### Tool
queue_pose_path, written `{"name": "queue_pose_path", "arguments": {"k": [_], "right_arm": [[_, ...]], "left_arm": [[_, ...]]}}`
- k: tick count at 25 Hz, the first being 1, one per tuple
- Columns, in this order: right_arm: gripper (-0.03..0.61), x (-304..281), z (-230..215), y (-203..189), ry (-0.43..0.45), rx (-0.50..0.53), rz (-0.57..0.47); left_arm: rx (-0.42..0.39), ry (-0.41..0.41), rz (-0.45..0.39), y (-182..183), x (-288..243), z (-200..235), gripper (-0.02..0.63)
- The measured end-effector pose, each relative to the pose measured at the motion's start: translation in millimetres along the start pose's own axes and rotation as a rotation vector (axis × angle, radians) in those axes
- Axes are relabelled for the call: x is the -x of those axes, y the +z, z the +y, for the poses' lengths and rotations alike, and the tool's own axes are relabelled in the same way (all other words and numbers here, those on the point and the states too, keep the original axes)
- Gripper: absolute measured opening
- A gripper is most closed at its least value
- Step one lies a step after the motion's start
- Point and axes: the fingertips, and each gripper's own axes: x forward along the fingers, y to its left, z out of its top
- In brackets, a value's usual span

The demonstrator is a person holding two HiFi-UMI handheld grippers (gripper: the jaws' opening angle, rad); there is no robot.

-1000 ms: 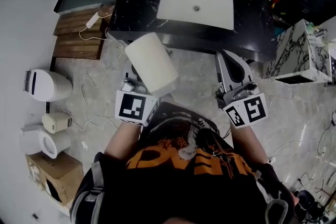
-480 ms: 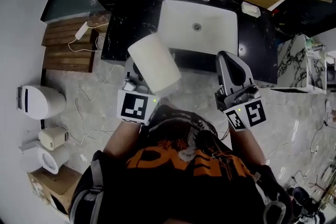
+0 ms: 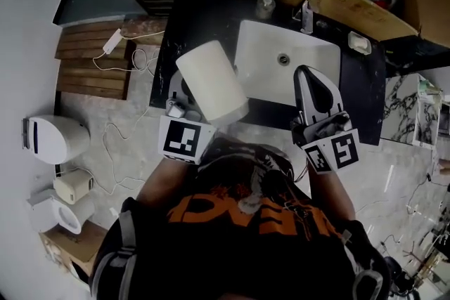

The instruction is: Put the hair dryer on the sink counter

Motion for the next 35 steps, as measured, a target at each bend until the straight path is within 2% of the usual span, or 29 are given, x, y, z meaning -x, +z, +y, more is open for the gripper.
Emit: {"name": "queue_pose_path", "arguments": {"k": [11,21,30,35], "right_arm": [[0.014,-87.0,-0.5,-19.6,0.032,-0.008,0.03],[0.014,-90.8,-15.8,-35.0,0.007,-0.03,0.068],[0.014,-88.1,-20.9,-30.5,0.018,-0.037,0.054],[0.014,-83.0,-27.4,-27.1,0.003,-0.047,0.051]], "left_arm": [[0.013,0.022,0.054,-30.7,-21.4,80.8,0.244],[0.017,0.047,0.144,-66.1,-32.3,100.0,0.243],[0.0,0.14,0.331,-132.2,-25.8,126.5,0.242],[-0.012,0.14,0.506,-179.4,-25.3,139.6,0.241]]}}
